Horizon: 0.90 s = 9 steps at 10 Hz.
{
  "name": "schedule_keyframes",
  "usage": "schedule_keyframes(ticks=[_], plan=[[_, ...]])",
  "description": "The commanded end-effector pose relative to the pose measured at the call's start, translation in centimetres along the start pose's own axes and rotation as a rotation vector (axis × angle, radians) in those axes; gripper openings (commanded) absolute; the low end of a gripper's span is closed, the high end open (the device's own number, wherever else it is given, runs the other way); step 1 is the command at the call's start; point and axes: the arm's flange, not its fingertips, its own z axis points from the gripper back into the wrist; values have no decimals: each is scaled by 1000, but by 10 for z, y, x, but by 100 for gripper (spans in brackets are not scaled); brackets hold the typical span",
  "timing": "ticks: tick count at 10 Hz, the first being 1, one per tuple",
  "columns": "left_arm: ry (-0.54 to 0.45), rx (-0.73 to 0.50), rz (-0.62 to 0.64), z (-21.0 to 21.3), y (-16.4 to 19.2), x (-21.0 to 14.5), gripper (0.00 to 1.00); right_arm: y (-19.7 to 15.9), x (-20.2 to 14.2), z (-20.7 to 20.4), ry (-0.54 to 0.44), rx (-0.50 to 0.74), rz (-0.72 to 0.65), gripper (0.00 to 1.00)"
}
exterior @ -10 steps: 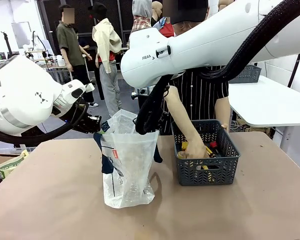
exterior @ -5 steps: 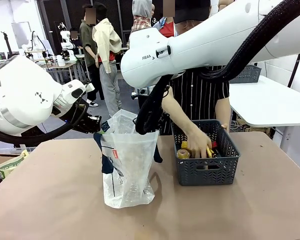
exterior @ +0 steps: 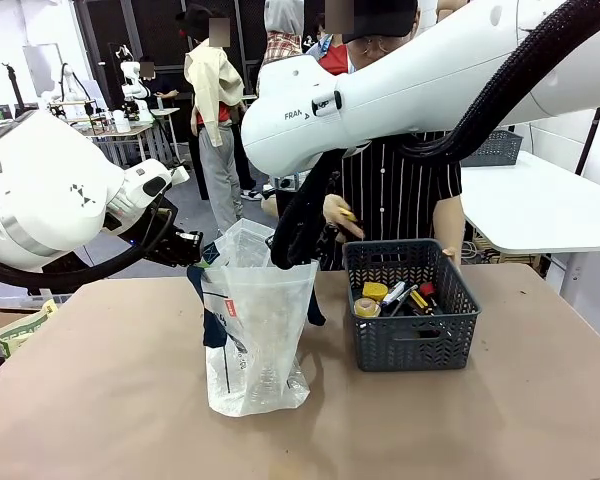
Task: Transfer purchased items from the store into the shopping bag.
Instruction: Move the Reusable shopping bag to the right side of the table.
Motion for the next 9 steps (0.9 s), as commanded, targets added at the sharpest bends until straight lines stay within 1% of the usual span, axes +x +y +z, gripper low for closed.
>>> schedule_keyframes(ticks=[1,9], plan=[[-5,-13,14,0,2,0,0,-3,-2,0,1,-2,2,0],[-5,-13,14,0,2,0,0,-3,-2,0,1,-2,2,0]])
